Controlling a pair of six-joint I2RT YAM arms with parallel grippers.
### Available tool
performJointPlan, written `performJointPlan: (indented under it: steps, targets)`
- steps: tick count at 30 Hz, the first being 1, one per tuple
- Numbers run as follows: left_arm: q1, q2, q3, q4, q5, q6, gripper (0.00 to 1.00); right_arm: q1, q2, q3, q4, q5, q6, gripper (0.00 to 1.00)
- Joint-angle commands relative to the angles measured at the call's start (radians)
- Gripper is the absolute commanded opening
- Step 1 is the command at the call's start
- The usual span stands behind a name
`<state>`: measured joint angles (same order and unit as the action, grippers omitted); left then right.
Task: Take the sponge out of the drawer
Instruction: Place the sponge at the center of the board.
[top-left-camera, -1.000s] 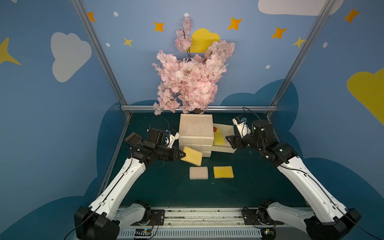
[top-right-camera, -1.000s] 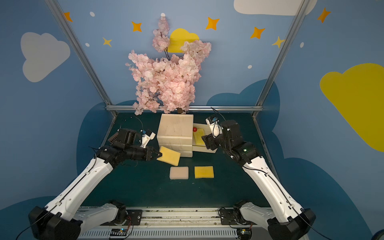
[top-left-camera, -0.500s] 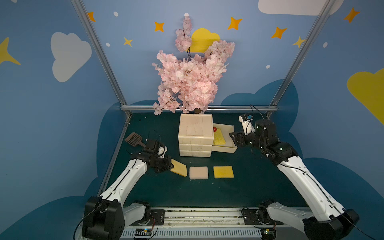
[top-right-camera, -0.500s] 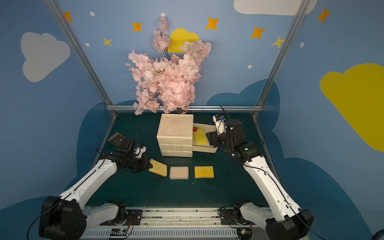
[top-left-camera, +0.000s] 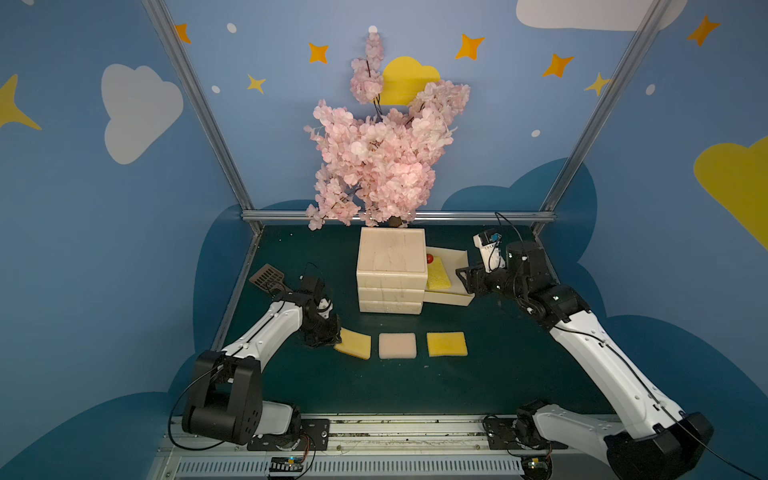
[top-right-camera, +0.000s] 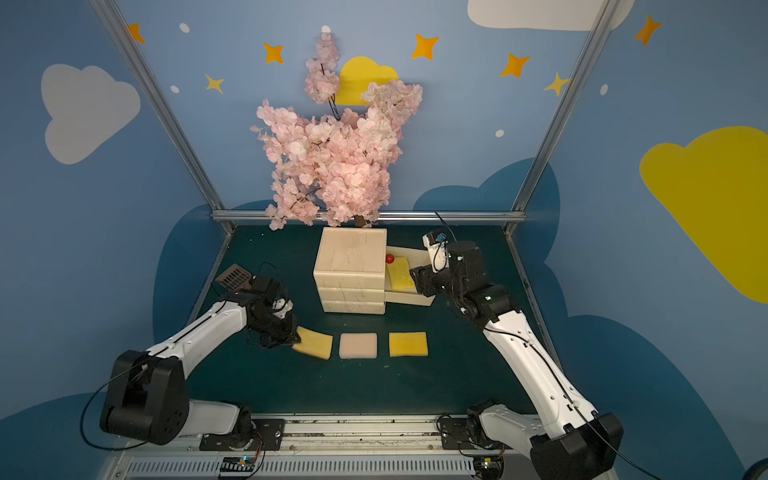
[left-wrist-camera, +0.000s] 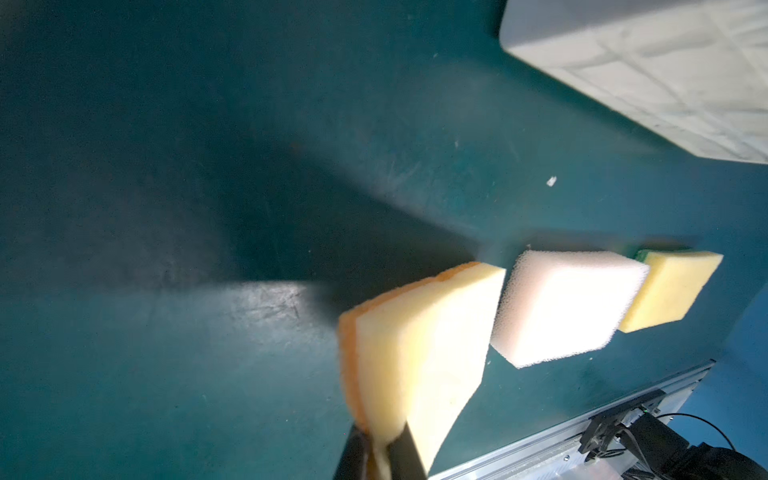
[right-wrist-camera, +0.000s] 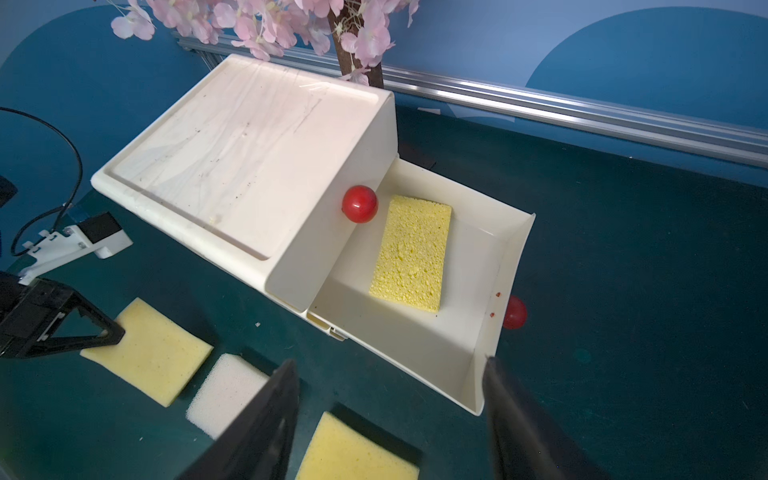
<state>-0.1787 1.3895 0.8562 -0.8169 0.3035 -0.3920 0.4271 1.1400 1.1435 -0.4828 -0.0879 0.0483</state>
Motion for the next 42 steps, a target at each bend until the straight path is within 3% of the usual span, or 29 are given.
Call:
performJointPlan:
  steps: [1, 12, 24, 27, 33, 42]
  targets:
    - [0.003, -0.013, -0.004, -0.037, -0.011, -0.001, 0.21, -0.011, 0.014, -0.009, 0.030, -0.025, -0.004, 0.69]
    - [0.003, -0.031, -0.012, -0.056, -0.054, -0.027, 0.32, -0.016, 0.042, -0.001, 0.039, -0.047, 0.002, 0.66]
    - [0.003, -0.082, 0.002, -0.062, -0.097, -0.031, 0.61, -0.017, 0.051, 0.006, 0.026, -0.036, 0.007, 0.66]
    - [0.002, -0.119, 0.041, -0.058, -0.031, -0.006, 0.68, -0.026, 0.078, 0.016, 0.008, -0.009, 0.018, 0.70]
    - [0.000, -0.203, 0.222, -0.036, 0.061, 0.068, 1.00, -0.063, 0.172, 0.043, -0.033, -0.074, 0.044, 0.71]
    - [-0.001, -0.102, 0.474, 0.102, 0.318, 0.047, 0.99, -0.065, 0.278, 0.071, -0.011, -0.178, 0.061, 0.70]
